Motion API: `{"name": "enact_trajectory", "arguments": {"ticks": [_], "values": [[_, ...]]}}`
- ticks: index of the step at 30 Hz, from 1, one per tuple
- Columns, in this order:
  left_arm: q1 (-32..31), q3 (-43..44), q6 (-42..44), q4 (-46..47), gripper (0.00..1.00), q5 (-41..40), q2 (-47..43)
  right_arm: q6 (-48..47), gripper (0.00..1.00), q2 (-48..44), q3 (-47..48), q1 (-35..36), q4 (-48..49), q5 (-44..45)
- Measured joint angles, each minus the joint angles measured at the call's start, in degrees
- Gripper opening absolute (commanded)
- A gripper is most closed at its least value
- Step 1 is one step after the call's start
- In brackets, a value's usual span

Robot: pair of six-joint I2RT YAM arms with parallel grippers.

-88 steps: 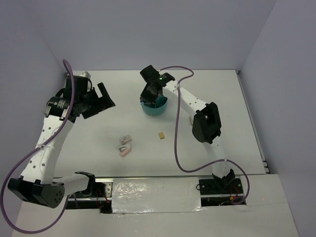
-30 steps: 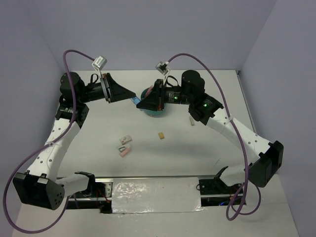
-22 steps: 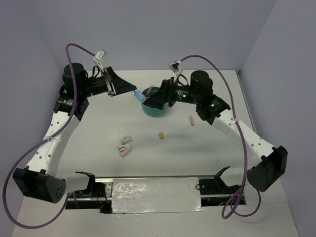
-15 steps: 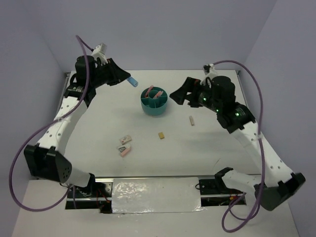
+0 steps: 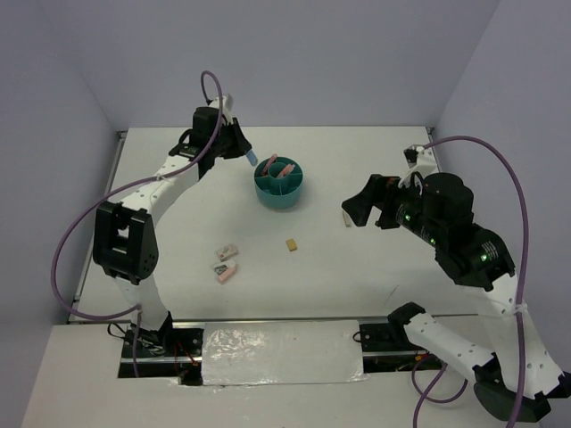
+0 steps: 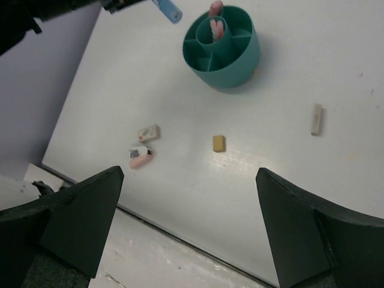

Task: Sort the stationery into containers
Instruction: Place the stationery in the storage box.

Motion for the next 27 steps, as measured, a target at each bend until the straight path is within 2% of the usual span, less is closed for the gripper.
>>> {"name": "enact_trajectory", "arguments": {"ticks": [12,15,18,19,21,22,25,27], "values": [[-3.6,0.7,0.8,3.1,0.00,-2.1,5.0,-2.8,1.00,2.1,1.3,0.0,-4.3,0.8],[-3.8,0.8,1.6,3.1,0.08,-2.8,6.6,-2.8,1.00,1.7,1.6,0.0,-4.3,0.8],[-4.0,1.4,1.9,2.8,0.22,-3.6,7.7,-2.8,1.00,1.1,1.6,0.0,-4.5,0.8],[-4.1,1.6,2.2,2.8,0.33,-3.8,7.8,-2.8,1.00,0.9,1.6,0.0,-4.5,0.8],[-4.1,1.9,3.0,2.8,0.47,-4.1,7.8,-2.8,1.00,0.6,1.6,0.0,-4.5,0.8],[-4.1,2.1,3.2,2.9,0.63,-4.2,7.8,-2.8,1.00,0.5,1.6,0.0,-4.5,0.8],[-4.2,2.1,3.3,3.3,0.82,-4.5,7.8,-2.8,1.00,0.3,1.6,0.0,-4.5,0.8],[-4.2,1.8,3.2,3.6,0.86,-4.6,7.7,-2.8,1.00,0.3,1.6,0.0,-4.5,0.8]]}}
